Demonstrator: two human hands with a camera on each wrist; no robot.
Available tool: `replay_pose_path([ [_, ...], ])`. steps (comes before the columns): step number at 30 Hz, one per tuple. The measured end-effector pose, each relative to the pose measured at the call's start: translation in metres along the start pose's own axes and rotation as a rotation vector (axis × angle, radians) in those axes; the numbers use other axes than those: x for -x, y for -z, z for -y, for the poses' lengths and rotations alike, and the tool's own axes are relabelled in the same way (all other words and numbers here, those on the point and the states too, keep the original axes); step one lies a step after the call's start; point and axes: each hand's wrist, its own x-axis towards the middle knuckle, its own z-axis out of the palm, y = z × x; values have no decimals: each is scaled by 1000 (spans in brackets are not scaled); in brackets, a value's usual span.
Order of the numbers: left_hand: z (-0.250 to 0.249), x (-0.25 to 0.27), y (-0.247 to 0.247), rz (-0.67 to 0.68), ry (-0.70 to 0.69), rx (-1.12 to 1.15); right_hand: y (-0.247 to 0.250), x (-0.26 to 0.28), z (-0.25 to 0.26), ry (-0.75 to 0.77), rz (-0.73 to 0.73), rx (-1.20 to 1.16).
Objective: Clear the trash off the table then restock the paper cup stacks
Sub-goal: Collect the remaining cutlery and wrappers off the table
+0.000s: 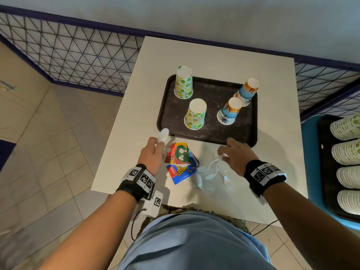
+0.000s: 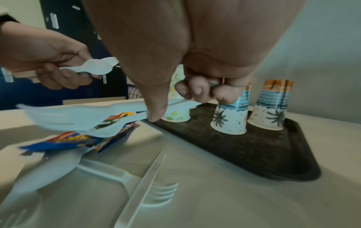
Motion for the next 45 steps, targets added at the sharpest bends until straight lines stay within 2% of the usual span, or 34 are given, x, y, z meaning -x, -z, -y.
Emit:
replay_pose_path([
  [3, -11, 4, -12, 60, -1, 119, 1, 5, -6, -40, -75, -74],
  [5, -14, 4, -19, 112, -8, 129, -2, 6, -4, -61, -71, -112],
  [10, -24, 3, -31, 174, 27, 264, -7, 4, 16, -115, -195, -450],
  [12, -29, 2, -34, 178, 20, 322, -4, 2, 34, -93, -195, -512],
  [17, -39, 0, -40, 201, -15, 349, 6, -7, 77, -94, -78, -732],
  [19, -48, 2, -43, 218, -36, 325, 10, -10, 94, -31, -77, -830],
  [21, -57, 3, -45, 207, -12, 302, 11, -13, 108, 53, -64, -799],
  [23, -57, 2, -49, 168, 0, 275, 14, -13, 117, 73, -35, -746],
  [26, -54, -3, -50, 92, 91, 278, 10, -14, 115, 141, -156, -773],
  [28, -51, -4, -50, 58, 143, 248, 7, -14, 109, 199, -105, -717],
  [30, -48, -5, -49, 39, 110, 193, 8, -12, 102, 192, -30, -646],
  [32, -43, -6, -47, 57, 26, 144, 8, -9, 86, 133, -35, -623],
  [34, -32, -9, -46, 117, -22, 29, 3, -10, 60, 5, -39, -608],
  [37, -14, -7, -51, 293, -108, -236, -10, -7, 22, -230, 42, -461],
  [39, -5, -3, -56, 417, -122, -428, -22, -5, 9, -312, 108, -376],
  [42, 10, -2, -62, 517, -108, -605, -38, -3, 4, -346, 173, -346],
  [45, 16, -1, -63, 497, -105, -606, -49, -1, 4, -331, 159, -351],
])
